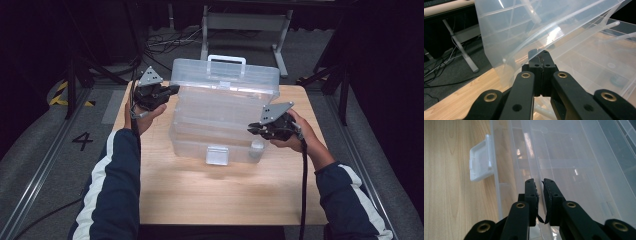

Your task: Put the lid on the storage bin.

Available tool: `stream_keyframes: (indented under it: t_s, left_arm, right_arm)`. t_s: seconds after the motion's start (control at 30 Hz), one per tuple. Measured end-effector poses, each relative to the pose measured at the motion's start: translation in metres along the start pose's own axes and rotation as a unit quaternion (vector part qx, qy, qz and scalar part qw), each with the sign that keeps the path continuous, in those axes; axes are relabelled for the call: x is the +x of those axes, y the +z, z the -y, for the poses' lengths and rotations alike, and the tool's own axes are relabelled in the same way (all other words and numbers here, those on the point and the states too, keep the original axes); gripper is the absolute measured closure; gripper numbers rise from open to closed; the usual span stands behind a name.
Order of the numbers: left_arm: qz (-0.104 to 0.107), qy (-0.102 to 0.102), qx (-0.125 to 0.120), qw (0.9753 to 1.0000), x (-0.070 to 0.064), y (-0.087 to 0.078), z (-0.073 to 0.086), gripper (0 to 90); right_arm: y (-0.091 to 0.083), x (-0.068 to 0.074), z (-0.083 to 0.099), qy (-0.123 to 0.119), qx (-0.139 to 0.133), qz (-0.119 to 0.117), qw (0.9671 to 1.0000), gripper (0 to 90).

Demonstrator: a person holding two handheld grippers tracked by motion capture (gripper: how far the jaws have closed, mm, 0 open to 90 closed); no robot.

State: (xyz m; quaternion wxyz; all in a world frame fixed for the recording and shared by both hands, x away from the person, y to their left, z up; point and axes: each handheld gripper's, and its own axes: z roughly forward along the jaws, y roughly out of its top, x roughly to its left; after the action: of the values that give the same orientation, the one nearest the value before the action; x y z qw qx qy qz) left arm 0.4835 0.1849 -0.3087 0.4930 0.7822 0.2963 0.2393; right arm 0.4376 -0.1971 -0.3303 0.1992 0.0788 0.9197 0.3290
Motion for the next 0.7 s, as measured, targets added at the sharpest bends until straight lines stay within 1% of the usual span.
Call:
stream_keyframes:
  t_s: [0.03, 0.1, 0.17, 0.2, 0.3, 0.33, 0.37, 0.4, 0.43, 0.47, 0.5, 0.53, 0.57, 0.63, 0.7]
  left_arm:
    - [-0.001, 0.002, 0.000, 1.0000, 0.000, 0.000, 0.000, 90.0]
    - [0.005, -0.001, 0.001, 1.0000, -0.001, -0.001, 0.001, 90.0]
    - [0.004, -0.001, 0.002, 1.0000, -0.002, -0.001, 0.002, 90.0]
    - [0.004, 0.005, 0.004, 1.0000, -0.001, -0.002, 0.002, 90.0]
    - [0.006, 0.005, 0.004, 1.0000, -0.002, -0.003, 0.003, 90.0]
    - [0.007, 0.006, 0.006, 0.9999, -0.002, -0.003, 0.004, 90.0]
    - [0.011, 0.004, 0.007, 0.9999, -0.003, -0.004, 0.005, 90.0]
    - [0.016, 0.008, 0.007, 0.9998, -0.002, -0.004, 0.007, 90.0]
    - [0.014, 0.011, 0.010, 0.9998, -0.002, -0.005, 0.008, 90.0]
    - [0.017, 0.009, 0.011, 0.9998, -0.003, -0.006, 0.009, 90.0]
    - [0.015, 0.011, 0.012, 0.9998, -0.003, -0.007, 0.010, 90.0]
    - [0.021, 0.007, 0.013, 0.9997, -0.003, -0.007, 0.011, 90.0]
    - [0.020, 0.012, 0.014, 0.9996, -0.003, -0.009, 0.012, 90.0]
    - [0.027, 0.009, 0.014, 0.9995, -0.005, -0.012, 0.014, 90.0]
    - [0.030, 0.012, 0.016, 0.9993, -0.005, -0.013, 0.016, 90.0]
  right_arm:
    - [0.000, 0.000, 0.000, 0.000, 0.000, 0.001, 1.0000, 82.5]
    - [0.000, 0.001, 0.001, 0.002, -0.003, 0.001, 1.0000, 82.3]
    - [0.000, 0.001, 0.002, 0.003, -0.003, 0.001, 1.0000, 82.3]
    - [0.000, 0.002, 0.003, 0.004, -0.003, 0.001, 1.0000, 82.2]
    - [-0.001, 0.002, 0.004, 0.004, -0.005, 0.002, 1.0000, 82.1]
    - [-0.002, 0.003, 0.006, 0.007, -0.005, 0.003, 1.0000, 81.9]
    - [-0.002, 0.003, 0.007, 0.008, -0.006, 0.002, 0.9999, 81.9]
    - [-0.002, 0.004, 0.007, 0.009, -0.006, 0.002, 0.9999, 81.9]
    - [-0.002, 0.004, 0.008, 0.010, -0.008, 0.002, 0.9999, 81.9]
    - [-0.002, 0.004, 0.009, 0.010, -0.007, 0.002, 0.9999, 82.0]
    - [-0.002, 0.005, 0.010, 0.011, -0.008, 0.002, 0.9999, 81.9]
    - [-0.002, 0.006, 0.010, 0.011, -0.009, 0.004, 0.9999, 81.9]
    - [-0.002, 0.007, 0.011, 0.011, -0.009, 0.004, 0.9999, 82.1]
    - [-0.002, 0.008, 0.012, 0.012, -0.011, 0.005, 0.9999, 82.0]
    - [-0.001, 0.008, 0.012, 0.010, -0.010, 0.003, 0.9999, 82.0]
